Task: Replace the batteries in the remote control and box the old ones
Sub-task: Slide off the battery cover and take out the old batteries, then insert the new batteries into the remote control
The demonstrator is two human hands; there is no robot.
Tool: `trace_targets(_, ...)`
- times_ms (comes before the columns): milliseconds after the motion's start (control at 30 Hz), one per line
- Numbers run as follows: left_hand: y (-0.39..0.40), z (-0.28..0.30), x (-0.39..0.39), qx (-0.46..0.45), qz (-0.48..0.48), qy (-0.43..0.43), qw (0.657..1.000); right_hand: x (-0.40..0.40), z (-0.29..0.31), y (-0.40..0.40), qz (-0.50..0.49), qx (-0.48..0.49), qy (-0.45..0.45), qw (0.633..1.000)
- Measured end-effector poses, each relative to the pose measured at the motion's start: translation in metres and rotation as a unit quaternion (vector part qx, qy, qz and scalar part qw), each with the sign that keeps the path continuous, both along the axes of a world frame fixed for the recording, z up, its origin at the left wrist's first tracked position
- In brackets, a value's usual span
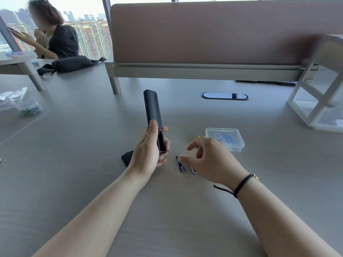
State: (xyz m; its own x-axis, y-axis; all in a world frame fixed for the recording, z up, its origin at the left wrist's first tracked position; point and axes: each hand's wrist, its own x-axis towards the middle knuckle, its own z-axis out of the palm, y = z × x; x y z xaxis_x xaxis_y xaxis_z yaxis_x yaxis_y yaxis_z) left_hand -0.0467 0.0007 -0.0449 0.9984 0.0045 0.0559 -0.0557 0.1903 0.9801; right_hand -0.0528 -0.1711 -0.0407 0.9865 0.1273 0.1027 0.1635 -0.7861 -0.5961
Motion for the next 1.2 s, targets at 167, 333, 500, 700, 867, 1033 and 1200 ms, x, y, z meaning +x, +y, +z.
trace_targets(167, -0.002, -0.005, 0.003, 0.04, 0.002, 0.016, 0.999, -0.008, 0.001, 0.007, 0.063, -0.038, 0.029, 0.997)
trace_targets(333, -0.005, -0.003, -0.002, 0.069, -0.057, 0.008, 0.996, -0.012, -0.004, 0.018, 0.066, -0.065, 0.014, 0.996)
trace_targets(500, -0.005, -0.004, -0.002, 0.096, -0.08, -0.002, 0.992, -0.011, -0.001, 0.017, 0.071, -0.047, 0.025, 0.996)
trace_targets(700, -0.003, -0.003, 0.0, 0.041, -0.058, 0.022, 0.997, -0.009, 0.0, 0.014, 0.064, -0.021, 0.016, 0.998)
trace_targets(867, -0.001, -0.002, 0.003, 0.016, -0.018, 0.016, 1.0, 0.0, -0.002, 0.003, -0.048, -0.062, -0.063, 0.995)
trace_targets(1033, -0.001, -0.002, 0.003, 0.042, 0.005, 0.006, 0.999, 0.0, -0.008, 0.001, -0.081, -0.144, -0.057, 0.985)
trace_targets(1200, -0.001, -0.002, 0.001, 0.06, -0.001, -0.001, 0.998, 0.001, -0.009, 0.0, -0.107, -0.143, -0.057, 0.982)
